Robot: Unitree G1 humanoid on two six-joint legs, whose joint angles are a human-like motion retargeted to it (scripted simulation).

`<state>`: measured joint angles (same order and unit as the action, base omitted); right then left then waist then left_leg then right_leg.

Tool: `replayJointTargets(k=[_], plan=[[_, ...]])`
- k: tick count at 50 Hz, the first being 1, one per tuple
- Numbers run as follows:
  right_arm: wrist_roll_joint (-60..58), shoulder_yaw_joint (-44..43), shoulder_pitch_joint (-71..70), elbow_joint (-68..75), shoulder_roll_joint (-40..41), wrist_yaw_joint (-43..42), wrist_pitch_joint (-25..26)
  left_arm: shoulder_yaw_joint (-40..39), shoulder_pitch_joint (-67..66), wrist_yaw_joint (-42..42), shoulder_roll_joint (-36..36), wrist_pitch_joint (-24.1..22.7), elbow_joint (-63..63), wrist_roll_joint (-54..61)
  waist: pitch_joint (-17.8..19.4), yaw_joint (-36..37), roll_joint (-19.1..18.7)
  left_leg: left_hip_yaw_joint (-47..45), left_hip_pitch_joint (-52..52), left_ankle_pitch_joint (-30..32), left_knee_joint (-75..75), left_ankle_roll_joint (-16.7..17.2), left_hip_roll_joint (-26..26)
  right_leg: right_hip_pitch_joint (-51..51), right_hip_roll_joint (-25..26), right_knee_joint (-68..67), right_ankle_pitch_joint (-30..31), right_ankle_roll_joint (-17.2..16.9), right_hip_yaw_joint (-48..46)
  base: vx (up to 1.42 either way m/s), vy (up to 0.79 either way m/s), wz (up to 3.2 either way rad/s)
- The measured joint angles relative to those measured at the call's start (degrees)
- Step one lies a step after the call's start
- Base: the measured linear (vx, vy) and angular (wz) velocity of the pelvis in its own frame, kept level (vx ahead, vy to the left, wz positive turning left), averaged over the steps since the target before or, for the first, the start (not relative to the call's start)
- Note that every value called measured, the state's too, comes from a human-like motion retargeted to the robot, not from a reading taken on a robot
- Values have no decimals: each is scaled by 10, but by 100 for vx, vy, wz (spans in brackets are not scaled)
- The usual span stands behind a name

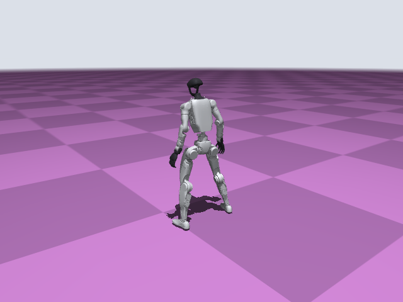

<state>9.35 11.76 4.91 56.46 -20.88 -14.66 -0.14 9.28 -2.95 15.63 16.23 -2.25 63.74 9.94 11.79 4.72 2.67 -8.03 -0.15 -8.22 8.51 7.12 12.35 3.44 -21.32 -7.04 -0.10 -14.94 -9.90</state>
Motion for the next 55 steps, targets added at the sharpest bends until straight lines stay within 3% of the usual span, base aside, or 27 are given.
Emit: replayJointTargets(k=[10,21,26,30,36,41,45,48,50,52,53,55], plan=[[-10,-93,70,-141,60,-97,-9,-64,-65,6,-9,-3,-127,25,54,5,-1,1,-16,0,0,4,19,16,21,2,-10,-1,2,0,-1,-1],[-62,-73,48,-241,13,-91,-8,-26,-61,26,26,-32,-256,9,178,-4,-13,11,-94,7,-17,18,25,93,37,8,-20,-1,10,-11,1,3],[-68,-57,29,-275,-12,-105,3,9,-25,44,46,-32,-285,36,180,-26,1,31,-277,-21,66,-14,-14,276,4,-69,-42,0,61,-17,11,30],[-74,-63,25,-347,-31,-135,-11,6,-8,50,70,-40,-342,36,180,-50,-16,85,-514,-97,294,-38,-11,468,7,-226,-76,27,95,-10,2,40],[-69,-48,-93,-288,-43,-202,9,-34,79,121,78,-20,-322,65,180,-60,-21,131,-706,-187,554,-67,5,664,10,-500,-205,76,133,15,-3,-11],[-48,-26,-197,-273,-88,-221,16,-73,165,215,78,-21,-391,133,180,-61,-22,140,-675,-273,702,-88,31,652,-2,-670,-310,108,158,58,-3,-14],[-23,-37,-148,-522,-197,-168,-6,-62,148,180,134,-60,-593,204,149,-48,-31,95,-496,-314,662,-83,71,494,-13,-646,-347,106,131,101,0,-41],[16,-119,0,-737,-229,-69,-30,-54,59,134,200,-64,-724,128,74,-34,-29,34,-270,-222,472,-75,63,289,-17,-481,-256,83,85,153,7,-31],[42,-167,108,-808,-215,-33,-48,-48,-2,111,227,-55,-760,38,21,-21,-30,27,-125,-37,326,-66,41,136,-4,-338,-91,77,63,178,9,-8],[33,-174,177,-801,-187,-23,-56,-33,-47,92,214,-44,-752,-33,-38,-15,-36,78,-45,182,211,-24,8,35,22,-209,138,68,68,169,9,16],[18,-170,198,-782,-174,-18,-55,-26,-65,85,198,-40,-743,-52,-59,-14,-38,114,-19,242,177,4,-12,1,35,-171,217,61,82,157,10,30],[-15,-157,215,-731,-150,-11,-49,-18,-92,85,165,-33,-724,-61,-75,-14,-41,158,7,246,167,30,-43,-30,64,-173,255,57,123,143,10,27]])
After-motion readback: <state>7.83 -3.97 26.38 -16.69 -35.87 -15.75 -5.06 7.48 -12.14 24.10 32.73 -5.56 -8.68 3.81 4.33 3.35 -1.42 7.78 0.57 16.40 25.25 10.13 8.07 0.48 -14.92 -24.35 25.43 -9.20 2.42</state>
